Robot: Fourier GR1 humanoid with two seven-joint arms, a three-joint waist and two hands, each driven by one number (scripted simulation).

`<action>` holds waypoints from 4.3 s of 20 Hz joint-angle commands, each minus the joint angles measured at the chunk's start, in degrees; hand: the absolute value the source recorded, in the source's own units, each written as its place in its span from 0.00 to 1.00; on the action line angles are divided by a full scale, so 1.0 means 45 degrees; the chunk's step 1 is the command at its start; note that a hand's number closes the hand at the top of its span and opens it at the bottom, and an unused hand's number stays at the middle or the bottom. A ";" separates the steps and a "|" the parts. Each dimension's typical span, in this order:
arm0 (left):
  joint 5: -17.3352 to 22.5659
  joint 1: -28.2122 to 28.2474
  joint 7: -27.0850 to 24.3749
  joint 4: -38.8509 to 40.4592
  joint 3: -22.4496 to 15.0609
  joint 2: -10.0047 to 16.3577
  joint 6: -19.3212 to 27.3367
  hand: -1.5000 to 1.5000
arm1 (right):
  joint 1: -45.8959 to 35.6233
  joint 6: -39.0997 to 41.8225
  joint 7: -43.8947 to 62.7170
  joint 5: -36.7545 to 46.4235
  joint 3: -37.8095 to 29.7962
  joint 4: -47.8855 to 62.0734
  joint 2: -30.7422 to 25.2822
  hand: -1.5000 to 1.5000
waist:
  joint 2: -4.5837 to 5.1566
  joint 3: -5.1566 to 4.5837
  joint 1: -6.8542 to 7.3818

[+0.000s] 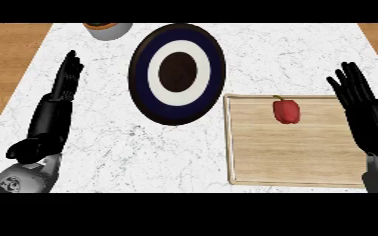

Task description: Pick the bell pepper from the tray and place it in the plate

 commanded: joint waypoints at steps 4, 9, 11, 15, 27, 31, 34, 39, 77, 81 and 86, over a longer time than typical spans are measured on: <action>0.1258 0.1667 0.1956 0.1697 -0.0689 -0.1002 -0.0376 0.50 | -0.2082 0.0421 0.0048 -0.0325 -0.1717 -0.0284 -0.1781 1.00 | 0.0079 -0.0673 0.0099; 0.2841 0.2118 0.2934 0.2269 -0.0947 -0.1872 -0.1359 0.50 | -0.2093 -0.2754 -0.0453 0.3249 -0.2612 0.1686 -0.3287 1.00 | 0.0262 -0.0669 0.0160; 0.2556 0.2270 0.2753 0.2779 -0.1292 -0.2284 -0.1260 0.50 | -0.2231 -0.3295 -0.1861 0.3099 -0.2814 0.2203 -0.2085 0.00 | 0.0128 -0.0630 0.0164; 0.3245 0.2059 0.3248 0.2823 -0.0354 -0.1911 -0.2401 0.50 | -0.2825 -0.1689 -0.2904 0.2171 -0.3397 0.2812 -0.1899 0.00 | 0.0002 -0.0638 0.0117; 0.2543 0.2042 0.2987 0.3227 -0.0264 -0.2532 -0.2306 0.50 | -0.0485 0.1155 0.0701 0.5238 -0.0869 0.0208 -0.5386 0.00 | -0.0041 -0.0677 -0.0070; 0.2378 0.2269 0.4107 0.2014 -0.0454 -0.2479 -0.1855 0.50 | -0.1063 0.1536 0.3098 0.5677 -0.0141 -0.1521 -0.5537 0.00 | -0.0062 -0.0653 0.0084; 0.2606 0.2217 0.2847 0.3456 0.0022 -0.2484 -0.2914 0.50 | -0.1407 0.1623 0.5354 0.6250 0.0565 -0.2877 -0.5572 0.00 | -0.0037 -0.0670 0.0063; 0.2189 0.2215 0.3423 0.3164 0.0180 -0.2946 -0.2673 0.50 | -0.1571 0.1759 0.6538 0.7678 0.1119 -0.3443 -0.4089 0.00 | -0.0030 -0.0647 0.0068; 0.0350 0.2568 0.3449 0.3172 0.2333 -0.4229 -0.4755 0.50 | -0.2692 0.3214 0.6555 1.5284 0.1644 0.1036 0.1966 0.00 | -0.0018 -0.0643 0.0092; 0.0121 0.2533 0.4808 0.2038 0.2025 -0.4300 -0.4139 0.50 | -0.2824 0.3118 0.5613 1.6228 0.2674 0.1908 0.1859 1.00 | -0.0018 -0.0639 0.0123; -0.0062 0.2280 0.3937 0.3481 0.2615 -0.4398 -0.4888 0.50 | -0.2996 0.3125 0.4936 1.6734 0.1672 0.1734 0.1732 1.00 | -0.0017 -0.0643 0.0070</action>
